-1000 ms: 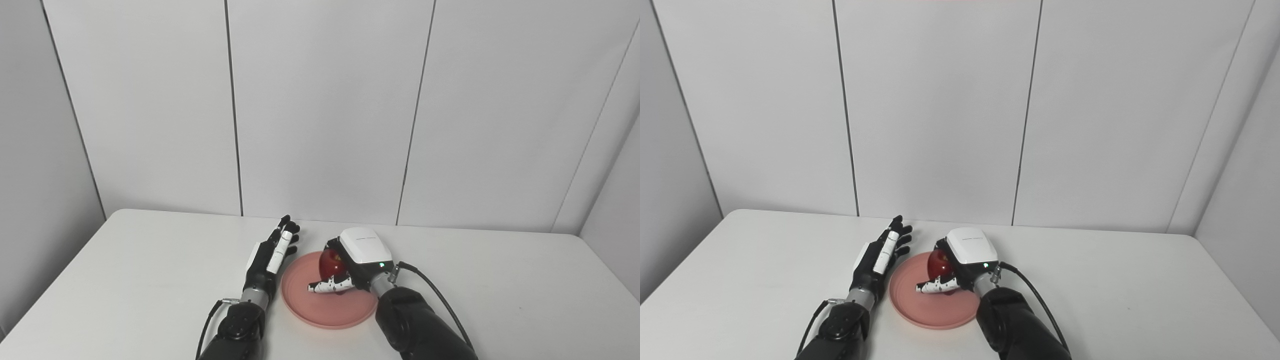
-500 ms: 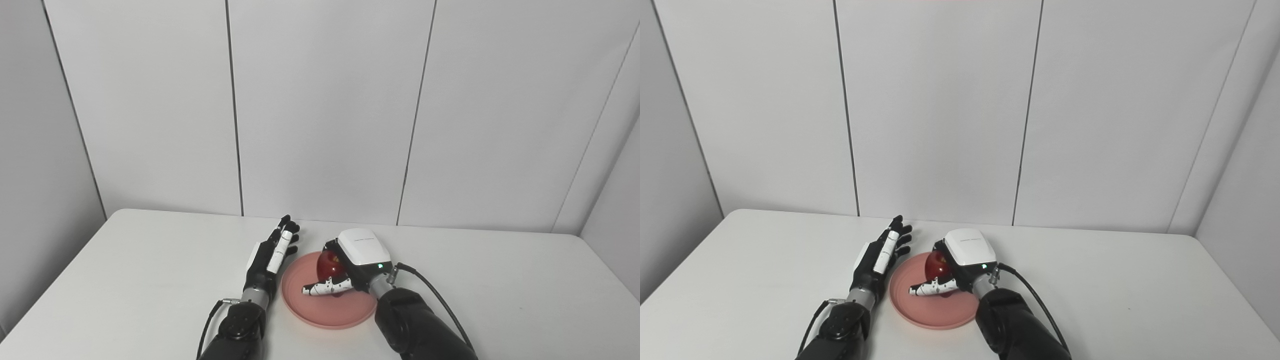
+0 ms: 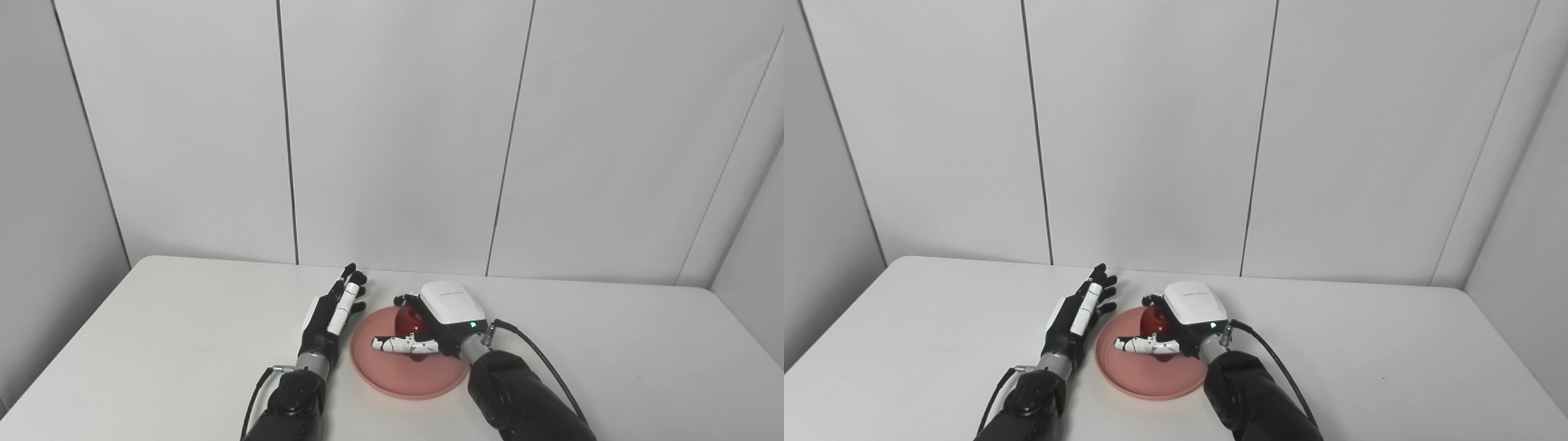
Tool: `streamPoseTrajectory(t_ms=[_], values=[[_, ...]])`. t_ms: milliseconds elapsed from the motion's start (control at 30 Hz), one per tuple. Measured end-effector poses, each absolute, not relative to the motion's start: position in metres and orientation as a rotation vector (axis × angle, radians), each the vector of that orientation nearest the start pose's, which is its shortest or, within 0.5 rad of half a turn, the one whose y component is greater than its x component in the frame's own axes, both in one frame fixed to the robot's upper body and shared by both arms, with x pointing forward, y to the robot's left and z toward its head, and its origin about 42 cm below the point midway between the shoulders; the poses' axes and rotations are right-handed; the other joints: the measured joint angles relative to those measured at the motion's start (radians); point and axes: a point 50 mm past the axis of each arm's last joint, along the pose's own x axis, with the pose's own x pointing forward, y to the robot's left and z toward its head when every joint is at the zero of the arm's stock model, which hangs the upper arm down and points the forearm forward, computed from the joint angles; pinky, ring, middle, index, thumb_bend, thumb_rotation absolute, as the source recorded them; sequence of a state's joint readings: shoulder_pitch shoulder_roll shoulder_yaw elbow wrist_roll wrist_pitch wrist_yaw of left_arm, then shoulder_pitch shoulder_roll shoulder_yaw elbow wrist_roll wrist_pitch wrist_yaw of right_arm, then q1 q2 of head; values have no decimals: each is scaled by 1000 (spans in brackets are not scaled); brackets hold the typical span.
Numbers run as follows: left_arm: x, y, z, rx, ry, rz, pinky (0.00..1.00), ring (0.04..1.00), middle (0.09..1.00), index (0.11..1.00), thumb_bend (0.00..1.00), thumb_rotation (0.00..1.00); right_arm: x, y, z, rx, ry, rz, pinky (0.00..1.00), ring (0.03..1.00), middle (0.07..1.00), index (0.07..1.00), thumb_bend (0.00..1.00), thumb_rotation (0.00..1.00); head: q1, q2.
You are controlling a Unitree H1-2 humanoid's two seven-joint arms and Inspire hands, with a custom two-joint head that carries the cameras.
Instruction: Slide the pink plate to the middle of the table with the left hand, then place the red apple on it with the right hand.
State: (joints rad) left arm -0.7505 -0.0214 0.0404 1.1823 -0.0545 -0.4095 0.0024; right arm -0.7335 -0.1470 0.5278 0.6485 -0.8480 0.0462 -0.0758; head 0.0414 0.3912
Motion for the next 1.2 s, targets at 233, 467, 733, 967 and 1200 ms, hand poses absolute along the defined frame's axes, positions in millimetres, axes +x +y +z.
streamPoseTrajectory(t_ms=[233,467,733,967,1200], values=[[472,144,88,-23,52,-137,878,914,902,934,791,896,477,-123,169,-1327,-274,352,806,781,786,786,1000,1000,-2,-2],[472,144,88,-28,51,-141,861,898,899,930,807,891,478,-126,177,-1322,-298,335,813,770,778,780,1000,1000,-3,-5],[473,144,88,-29,51,-140,867,905,902,928,792,890,479,-129,180,-1316,-300,323,761,745,764,772,1000,1000,-3,-6],[473,145,89,-37,48,-142,883,927,920,959,798,915,487,-140,197,-901,-284,253,745,842,857,810,1000,1000,-2,-5],[473,144,89,-24,43,-138,945,958,960,971,857,941,486,-139,183,-386,-237,228,841,883,878,875,990,1000,0,-3]])
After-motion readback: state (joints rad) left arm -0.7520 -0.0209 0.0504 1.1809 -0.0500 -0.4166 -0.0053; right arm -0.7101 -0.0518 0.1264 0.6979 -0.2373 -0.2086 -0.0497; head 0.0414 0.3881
